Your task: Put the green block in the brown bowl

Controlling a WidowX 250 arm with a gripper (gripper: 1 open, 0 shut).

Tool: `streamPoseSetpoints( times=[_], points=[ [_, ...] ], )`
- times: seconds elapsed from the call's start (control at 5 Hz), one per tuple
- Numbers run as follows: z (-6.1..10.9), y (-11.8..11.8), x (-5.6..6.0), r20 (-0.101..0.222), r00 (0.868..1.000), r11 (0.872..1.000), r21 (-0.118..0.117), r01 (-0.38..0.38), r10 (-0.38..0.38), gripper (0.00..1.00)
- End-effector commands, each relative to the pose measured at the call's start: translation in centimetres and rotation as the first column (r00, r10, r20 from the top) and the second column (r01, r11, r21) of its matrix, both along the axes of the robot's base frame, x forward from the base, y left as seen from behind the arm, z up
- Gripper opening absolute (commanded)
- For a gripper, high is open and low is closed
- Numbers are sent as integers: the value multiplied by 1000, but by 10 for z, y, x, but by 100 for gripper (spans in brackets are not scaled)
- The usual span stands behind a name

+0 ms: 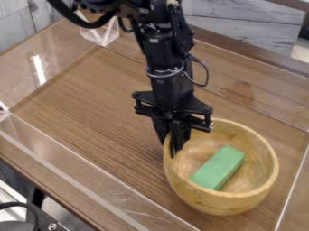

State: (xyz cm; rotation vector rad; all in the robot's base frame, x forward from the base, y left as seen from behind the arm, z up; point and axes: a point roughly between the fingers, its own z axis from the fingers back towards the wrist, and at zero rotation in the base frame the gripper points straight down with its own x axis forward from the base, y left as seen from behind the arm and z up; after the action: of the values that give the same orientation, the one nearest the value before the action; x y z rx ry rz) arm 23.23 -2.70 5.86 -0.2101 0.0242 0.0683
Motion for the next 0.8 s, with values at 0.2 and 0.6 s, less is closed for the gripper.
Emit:
streamPoseSetpoints(
  times=[0.2,0.6],
  points=[
    [19,5,15,71,997,1000,-9,-9,9,0],
    [19,6,15,63,998,1000,-17,-8,9,0]
  ],
)
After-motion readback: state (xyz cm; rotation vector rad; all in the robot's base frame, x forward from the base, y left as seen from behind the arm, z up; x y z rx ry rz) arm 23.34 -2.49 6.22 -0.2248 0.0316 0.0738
